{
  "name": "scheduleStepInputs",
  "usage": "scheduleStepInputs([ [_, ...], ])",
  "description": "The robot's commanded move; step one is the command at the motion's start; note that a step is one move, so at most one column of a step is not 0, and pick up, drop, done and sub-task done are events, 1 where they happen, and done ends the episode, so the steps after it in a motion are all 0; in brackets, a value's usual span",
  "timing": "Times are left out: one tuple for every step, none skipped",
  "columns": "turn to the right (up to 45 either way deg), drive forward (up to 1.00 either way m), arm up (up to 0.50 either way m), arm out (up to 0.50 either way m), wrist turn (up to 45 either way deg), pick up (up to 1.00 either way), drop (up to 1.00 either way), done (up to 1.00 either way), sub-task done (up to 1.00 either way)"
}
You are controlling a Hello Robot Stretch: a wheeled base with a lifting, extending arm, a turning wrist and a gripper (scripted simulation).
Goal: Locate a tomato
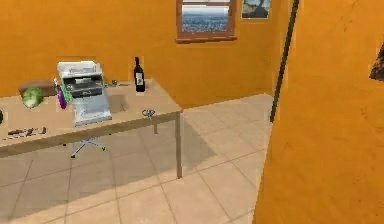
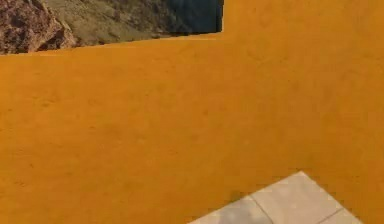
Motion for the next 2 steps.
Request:
scheduleStepInputs([
  [0.0,0.8,0.0,0.0,0.0,0.0,0.0,0.0,0.0],
  [30.0,0.0,0.0,0.0,0.0,0.0,0.0,0.0,0.0],
])
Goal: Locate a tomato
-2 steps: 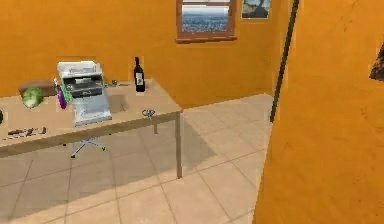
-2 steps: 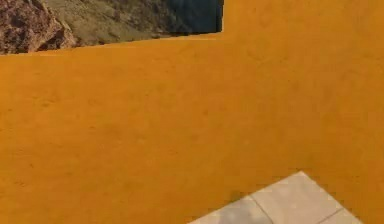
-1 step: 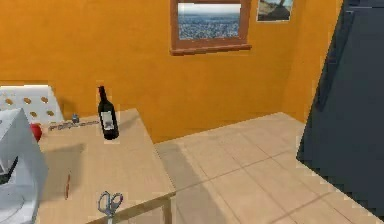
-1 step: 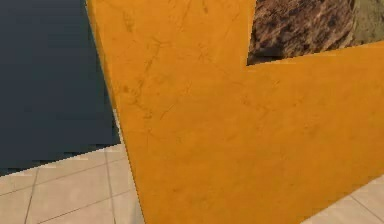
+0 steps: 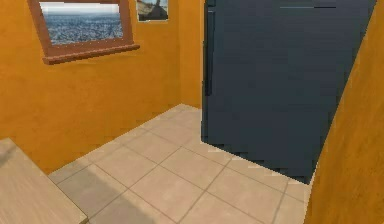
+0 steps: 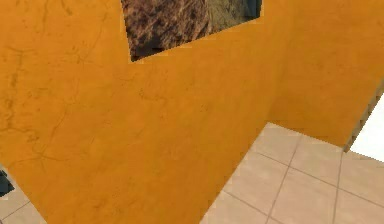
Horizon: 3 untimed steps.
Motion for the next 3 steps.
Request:
scheduleStepInputs([
  [3.0,0.0,0.0,0.0,0.0,0.0,0.0,0.0,0.0],
  [-30.0,0.0,0.0,0.0,0.0,0.0,0.0,0.0,0.0],
  [0.0,0.1,0.0,0.0,0.0,0.0,0.0,0.0,0.0],
])
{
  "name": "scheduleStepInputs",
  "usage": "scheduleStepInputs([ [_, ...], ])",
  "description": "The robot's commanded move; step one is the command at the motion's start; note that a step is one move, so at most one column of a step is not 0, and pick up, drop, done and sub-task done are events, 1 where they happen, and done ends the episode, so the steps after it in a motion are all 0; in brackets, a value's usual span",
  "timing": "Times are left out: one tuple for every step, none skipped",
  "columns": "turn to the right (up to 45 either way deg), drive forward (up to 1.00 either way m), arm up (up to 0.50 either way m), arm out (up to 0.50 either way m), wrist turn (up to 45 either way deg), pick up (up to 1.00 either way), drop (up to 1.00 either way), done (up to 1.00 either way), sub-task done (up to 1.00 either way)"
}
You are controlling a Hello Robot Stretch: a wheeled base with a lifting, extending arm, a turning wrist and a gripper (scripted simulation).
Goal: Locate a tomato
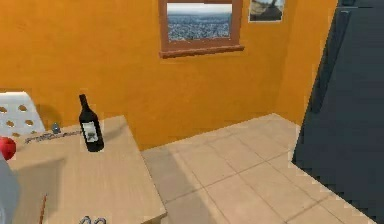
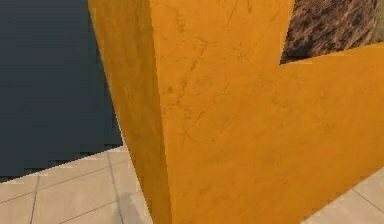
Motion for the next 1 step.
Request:
scheduleStepInputs([
  [33.0,0.0,0.0,0.0,0.0,0.0,0.0,0.0,0.0],
])
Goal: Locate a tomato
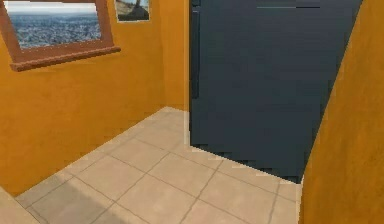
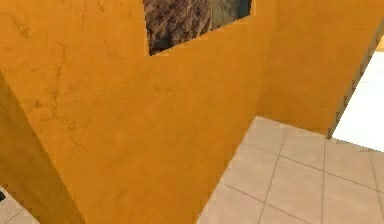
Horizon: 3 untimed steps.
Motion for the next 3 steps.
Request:
scheduleStepInputs([
  [0.0,0.2,0.0,0.0,0.0,0.0,0.0,0.0,0.0],
  [-21.0,0.0,0.0,0.0,0.0,0.0,0.0,0.0,0.0],
  [0.0,0.4,0.0,0.0,0.0,0.0,0.0,0.0,0.0],
])
